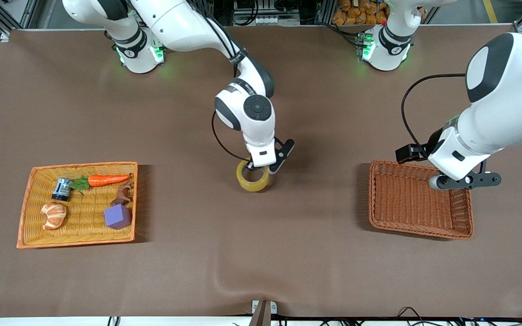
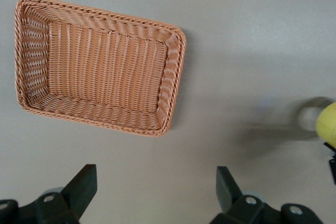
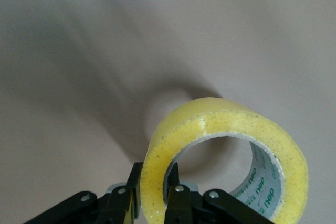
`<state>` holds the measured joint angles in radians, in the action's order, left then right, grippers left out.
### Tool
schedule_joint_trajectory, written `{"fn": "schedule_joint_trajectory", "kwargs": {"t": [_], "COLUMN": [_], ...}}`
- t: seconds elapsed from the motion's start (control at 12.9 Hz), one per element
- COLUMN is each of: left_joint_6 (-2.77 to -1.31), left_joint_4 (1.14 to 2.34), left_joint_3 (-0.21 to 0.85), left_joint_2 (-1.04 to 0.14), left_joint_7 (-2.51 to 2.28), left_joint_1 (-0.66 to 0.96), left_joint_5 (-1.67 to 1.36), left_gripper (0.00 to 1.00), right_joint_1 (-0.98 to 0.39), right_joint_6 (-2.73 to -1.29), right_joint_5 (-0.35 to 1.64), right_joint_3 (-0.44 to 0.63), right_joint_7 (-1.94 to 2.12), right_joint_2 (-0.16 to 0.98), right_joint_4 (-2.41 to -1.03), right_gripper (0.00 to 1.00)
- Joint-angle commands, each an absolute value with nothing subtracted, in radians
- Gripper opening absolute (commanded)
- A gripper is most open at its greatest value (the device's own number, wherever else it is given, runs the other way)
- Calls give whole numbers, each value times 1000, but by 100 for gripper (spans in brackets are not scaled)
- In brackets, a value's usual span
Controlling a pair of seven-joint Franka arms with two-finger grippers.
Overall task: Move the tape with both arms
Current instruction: 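Carry the tape with the right gripper while the left gripper reaches the basket, then set the tape down with the right gripper while the left gripper approaches it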
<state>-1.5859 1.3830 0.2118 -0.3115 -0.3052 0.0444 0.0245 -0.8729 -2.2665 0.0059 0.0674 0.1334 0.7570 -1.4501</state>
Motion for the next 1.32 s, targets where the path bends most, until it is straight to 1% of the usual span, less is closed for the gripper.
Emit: {"fn": "schedule_joint_trajectory", "kwargs": {"t": [0.0, 0.08, 0.23, 0.39, 0.47, 0.62, 0.7, 0.93, 1.09, 1.24], "left_joint_6": [-1623, -1664, -1736, -1816, -1842, -1859, -1868, -1989, -2066, -2124], "left_joint_4": [1433, 1468, 1534, 1586, 1595, 1598, 1598, 1601, 1601, 1603], "left_joint_3": [221, 221, 224, 232, 235, 235, 235, 233, 235, 229], "left_joint_2": [-295, -293, -288, -291, -304, -328, -346, -440, -509, -576], "left_joint_7": [-311, -314, -314, -333, -366, -464, -512, -667, -756, -865], "left_joint_1": [44, 46, 46, 64, 87, 156, 188, 312, 385, 464], "left_joint_5": [34, 35, 34, 34, 34, 34, 34, 34, 34, 41], "left_gripper": [100, 100, 100, 100, 100, 100, 100, 100, 100, 100], "right_joint_1": [-946, -950, -936, -917, -895, -839, -789, -619, -472, -388], "right_joint_6": [-2278, -2286, -2287, -2273, -2267, -2203, -2194, -2002, -1985, -1980], "right_joint_5": [3, 3, 3, 3, 3, 12, 14, 12, 14, 20], "right_joint_3": [81, 81, 83, 95, 119, 155, 155, 155, 147, 144], "right_joint_7": [-13, -70, -91, -89, -89, -86, -84, -78, -43, 128], "right_joint_2": [788, 790, 787, 759, 747, 729, 713, 657, 586, 478], "right_joint_4": [-1407, -1408, -1407, -1405, -1408, -1405, -1408, -1417, -1481, -1589], "right_gripper": [72, 100, 100, 100, 100, 100, 100, 100, 100, 100]}}
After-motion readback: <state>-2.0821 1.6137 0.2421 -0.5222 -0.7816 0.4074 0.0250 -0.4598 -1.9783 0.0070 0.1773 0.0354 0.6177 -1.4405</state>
